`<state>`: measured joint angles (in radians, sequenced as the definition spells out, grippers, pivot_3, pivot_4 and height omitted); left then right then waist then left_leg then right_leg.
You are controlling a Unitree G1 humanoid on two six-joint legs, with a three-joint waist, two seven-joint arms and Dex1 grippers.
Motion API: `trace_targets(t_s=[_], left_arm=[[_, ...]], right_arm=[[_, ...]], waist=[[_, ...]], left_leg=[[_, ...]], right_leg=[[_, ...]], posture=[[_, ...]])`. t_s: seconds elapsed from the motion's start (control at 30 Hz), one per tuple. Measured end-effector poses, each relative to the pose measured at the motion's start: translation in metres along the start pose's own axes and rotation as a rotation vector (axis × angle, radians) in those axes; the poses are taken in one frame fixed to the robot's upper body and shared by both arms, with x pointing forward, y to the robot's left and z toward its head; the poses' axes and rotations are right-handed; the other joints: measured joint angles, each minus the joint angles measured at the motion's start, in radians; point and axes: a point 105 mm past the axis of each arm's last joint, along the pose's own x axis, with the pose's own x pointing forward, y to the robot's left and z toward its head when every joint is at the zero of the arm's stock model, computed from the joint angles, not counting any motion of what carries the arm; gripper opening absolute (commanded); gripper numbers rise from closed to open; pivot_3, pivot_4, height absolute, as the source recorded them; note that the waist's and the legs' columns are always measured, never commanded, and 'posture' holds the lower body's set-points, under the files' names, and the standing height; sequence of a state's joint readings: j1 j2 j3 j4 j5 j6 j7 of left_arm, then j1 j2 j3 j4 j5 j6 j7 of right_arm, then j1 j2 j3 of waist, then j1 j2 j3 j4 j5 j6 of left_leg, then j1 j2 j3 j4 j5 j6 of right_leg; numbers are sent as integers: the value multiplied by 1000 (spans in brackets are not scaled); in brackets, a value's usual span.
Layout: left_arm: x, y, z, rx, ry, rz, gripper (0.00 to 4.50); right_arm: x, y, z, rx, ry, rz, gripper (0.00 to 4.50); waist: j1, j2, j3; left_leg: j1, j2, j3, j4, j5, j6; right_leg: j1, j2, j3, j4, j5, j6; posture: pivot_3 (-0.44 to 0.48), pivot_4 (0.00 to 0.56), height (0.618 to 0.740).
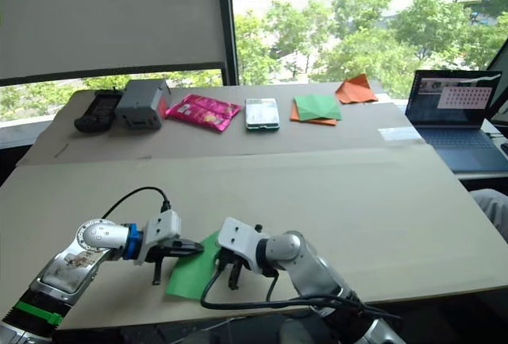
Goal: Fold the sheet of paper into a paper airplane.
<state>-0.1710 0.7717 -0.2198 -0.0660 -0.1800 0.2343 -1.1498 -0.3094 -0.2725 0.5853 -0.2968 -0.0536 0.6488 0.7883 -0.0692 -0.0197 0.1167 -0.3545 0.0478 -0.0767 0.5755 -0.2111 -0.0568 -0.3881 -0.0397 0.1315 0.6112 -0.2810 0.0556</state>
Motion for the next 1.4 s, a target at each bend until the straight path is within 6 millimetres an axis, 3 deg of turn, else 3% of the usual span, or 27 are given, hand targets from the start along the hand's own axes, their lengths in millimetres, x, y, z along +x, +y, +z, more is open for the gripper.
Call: trace_targets(t_s=[0.2,0.37,0.57,1.4], left_arm=[[0,0,1,8,-3,1,24],[0,0,1,10,-4,1,24],[0,0,0,6,-1,2,24],[-4,-3,-4,4,16,0,24]], right_arm=[[-2,-1,19,-25,-71,-2,0],[2,-1,-4,7,-16,-12,0],[5,1,-11,-10,-28,-8,0],[2,45,-13,-40,-40,190,0]], waist=[[2,1,1],[2,-1,1],[1,0,1],[-3,0,0]], left_leg=[[0,0,0,0,0,0],[0,0,0,0,0,0],[0,0,0,0,0,0],[1,0,0,0,-1,-1]], right_leg=[[0,0,0,0,0,0],[0,0,0,0,0,0],[1,0,0,0,0,0],[0,0,0,0,0,0]], posture=[[0,150,740],[0,150,740],[0,150,740],[0,150,740]])
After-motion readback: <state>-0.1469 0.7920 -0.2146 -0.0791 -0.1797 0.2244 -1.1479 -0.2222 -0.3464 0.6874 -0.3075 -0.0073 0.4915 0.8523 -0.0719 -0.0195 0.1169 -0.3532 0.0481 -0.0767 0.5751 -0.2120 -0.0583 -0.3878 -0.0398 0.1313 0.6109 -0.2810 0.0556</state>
